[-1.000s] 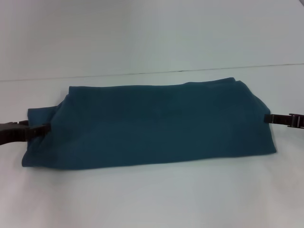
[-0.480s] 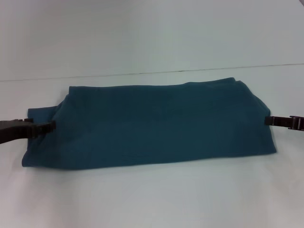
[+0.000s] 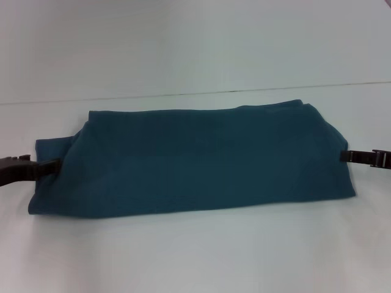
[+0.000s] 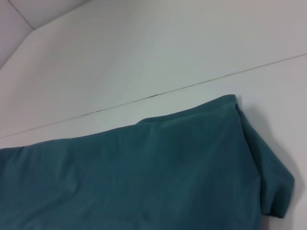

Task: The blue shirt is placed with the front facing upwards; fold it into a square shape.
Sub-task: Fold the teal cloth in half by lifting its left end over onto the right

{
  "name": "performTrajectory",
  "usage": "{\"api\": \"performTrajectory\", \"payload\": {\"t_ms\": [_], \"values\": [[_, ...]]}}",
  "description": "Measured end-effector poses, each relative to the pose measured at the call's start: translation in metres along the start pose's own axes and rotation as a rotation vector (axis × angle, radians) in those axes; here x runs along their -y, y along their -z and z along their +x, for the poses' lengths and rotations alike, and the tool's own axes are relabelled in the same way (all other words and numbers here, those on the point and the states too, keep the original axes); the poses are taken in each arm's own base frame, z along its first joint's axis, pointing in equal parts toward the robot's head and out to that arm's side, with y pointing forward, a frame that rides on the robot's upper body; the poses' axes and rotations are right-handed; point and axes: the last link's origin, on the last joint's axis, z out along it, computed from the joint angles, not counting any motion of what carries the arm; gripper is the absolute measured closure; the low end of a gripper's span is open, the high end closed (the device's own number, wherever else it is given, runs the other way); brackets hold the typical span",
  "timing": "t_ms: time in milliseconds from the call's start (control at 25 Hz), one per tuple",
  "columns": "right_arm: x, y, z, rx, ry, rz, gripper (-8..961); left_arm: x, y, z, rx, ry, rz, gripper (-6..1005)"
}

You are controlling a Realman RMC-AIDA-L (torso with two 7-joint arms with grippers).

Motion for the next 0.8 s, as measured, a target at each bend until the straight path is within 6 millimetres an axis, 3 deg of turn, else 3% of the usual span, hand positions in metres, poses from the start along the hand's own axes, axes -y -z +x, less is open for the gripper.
{"api": "performTrajectory", "payload": {"t_ms": [800], "values": [[-0.0010,-0.0013,0.0016,-0.003,-0.004,-0.003,349,-0.0070,-0.0065,-0.0086,0.039,-0.027,-0.013,261]]}}
